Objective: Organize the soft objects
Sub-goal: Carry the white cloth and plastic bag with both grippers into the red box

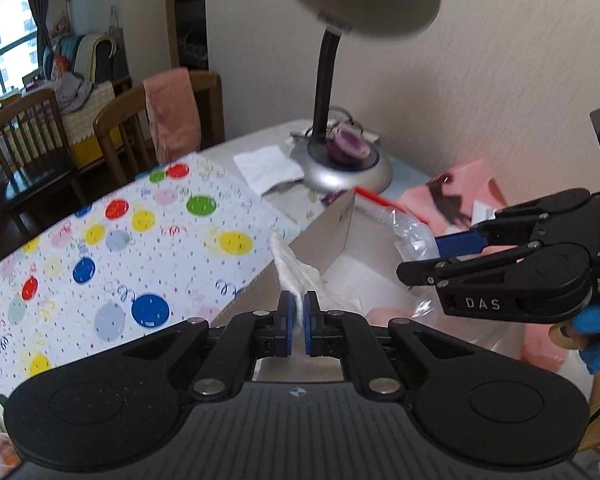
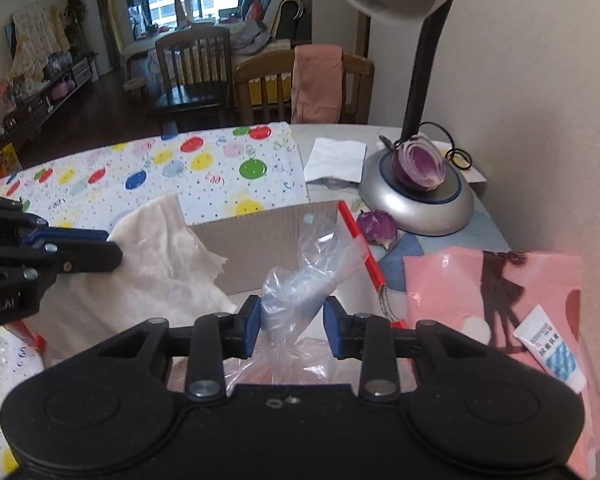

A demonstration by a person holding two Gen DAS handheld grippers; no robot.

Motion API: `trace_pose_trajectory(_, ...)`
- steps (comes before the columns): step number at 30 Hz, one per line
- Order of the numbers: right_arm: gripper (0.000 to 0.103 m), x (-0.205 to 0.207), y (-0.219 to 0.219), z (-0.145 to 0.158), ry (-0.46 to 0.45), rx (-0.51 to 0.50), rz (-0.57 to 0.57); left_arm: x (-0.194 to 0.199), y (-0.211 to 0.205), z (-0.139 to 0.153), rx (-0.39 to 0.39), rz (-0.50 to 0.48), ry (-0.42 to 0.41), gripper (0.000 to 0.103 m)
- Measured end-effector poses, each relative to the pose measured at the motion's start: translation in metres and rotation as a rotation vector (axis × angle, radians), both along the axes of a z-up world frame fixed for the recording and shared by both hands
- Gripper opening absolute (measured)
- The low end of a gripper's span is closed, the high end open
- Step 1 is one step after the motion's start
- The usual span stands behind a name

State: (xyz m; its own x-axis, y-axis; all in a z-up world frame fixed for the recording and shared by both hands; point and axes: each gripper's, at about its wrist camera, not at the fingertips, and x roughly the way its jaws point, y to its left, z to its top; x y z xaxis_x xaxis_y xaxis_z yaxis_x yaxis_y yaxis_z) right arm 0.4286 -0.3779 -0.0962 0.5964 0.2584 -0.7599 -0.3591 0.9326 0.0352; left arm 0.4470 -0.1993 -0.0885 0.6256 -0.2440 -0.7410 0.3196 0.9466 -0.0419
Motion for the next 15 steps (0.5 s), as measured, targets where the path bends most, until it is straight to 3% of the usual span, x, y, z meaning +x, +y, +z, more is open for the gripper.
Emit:
trace_pose_trajectory(6, 0.030, 0.011, 0.004, -0.026, 0.044, -0.024, 0.021, 0.007, 0.001, -0.025, 0.017, 0.002, 0.065, 0.005)
trace_pose_trajectory(15, 0.031, 0.013, 0.008, -0.042, 0.067, -0.058, 0.022, 0.012, 0.000, -0.053, 0.057, 0.001, 0.140, 0.005)
